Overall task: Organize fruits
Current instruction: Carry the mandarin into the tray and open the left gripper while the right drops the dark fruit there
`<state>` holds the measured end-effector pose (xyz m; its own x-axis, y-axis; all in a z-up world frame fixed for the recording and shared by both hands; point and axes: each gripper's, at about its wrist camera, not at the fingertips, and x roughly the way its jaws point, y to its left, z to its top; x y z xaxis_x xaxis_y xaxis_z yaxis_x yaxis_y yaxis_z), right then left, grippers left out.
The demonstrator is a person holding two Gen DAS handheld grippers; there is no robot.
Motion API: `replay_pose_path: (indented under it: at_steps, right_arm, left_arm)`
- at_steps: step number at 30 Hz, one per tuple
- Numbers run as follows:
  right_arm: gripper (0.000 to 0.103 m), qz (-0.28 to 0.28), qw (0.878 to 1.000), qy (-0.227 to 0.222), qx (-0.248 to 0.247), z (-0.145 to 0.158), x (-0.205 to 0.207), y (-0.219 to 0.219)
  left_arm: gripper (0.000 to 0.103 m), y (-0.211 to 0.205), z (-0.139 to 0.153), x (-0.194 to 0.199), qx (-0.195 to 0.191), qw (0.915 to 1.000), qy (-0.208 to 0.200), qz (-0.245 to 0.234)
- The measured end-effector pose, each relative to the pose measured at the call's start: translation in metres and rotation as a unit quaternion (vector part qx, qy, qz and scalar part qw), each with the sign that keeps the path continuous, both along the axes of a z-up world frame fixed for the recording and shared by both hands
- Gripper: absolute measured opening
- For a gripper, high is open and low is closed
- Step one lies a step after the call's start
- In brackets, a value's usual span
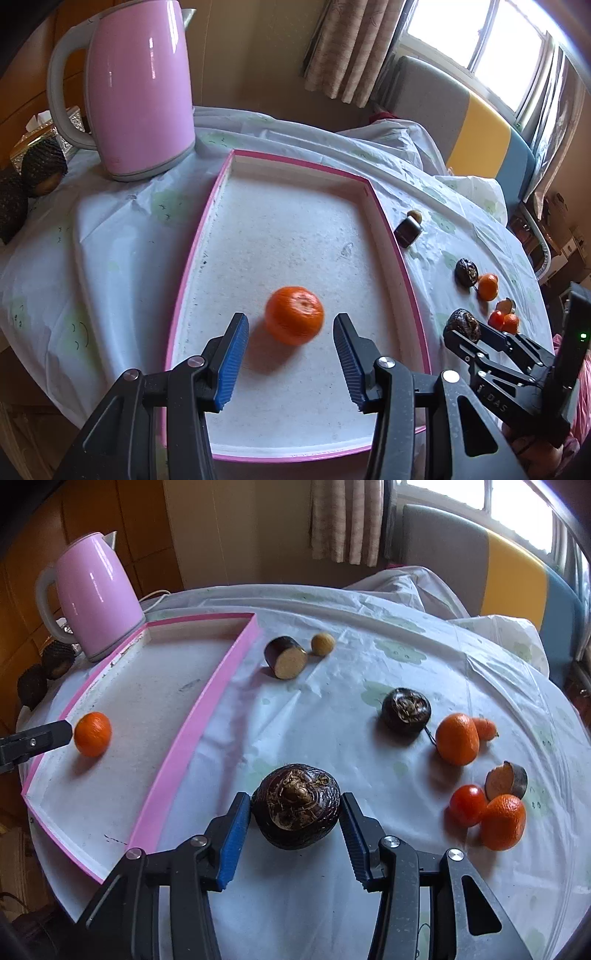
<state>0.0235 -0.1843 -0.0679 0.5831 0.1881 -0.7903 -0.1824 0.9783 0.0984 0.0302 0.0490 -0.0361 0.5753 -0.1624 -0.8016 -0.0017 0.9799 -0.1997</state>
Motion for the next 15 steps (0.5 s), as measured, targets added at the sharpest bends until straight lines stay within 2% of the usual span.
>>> replay_pose_path:
  at_steps: [9,15]
  right_arm:
    - [0.049,0.076,0.996,-0.051,0.011,0.041,-0.005,0.053]
    - [0.05,0.132,0.99,-0.043,0.001,0.042,0.0,0.1]
  left_arm:
    - [0.05,0.018,0.005,-0.005,0.0,0.9997,-0.009,0.024]
    - [0.051,0.026,0.012,-0.011,0.007,0.999,-0.025,0.036]
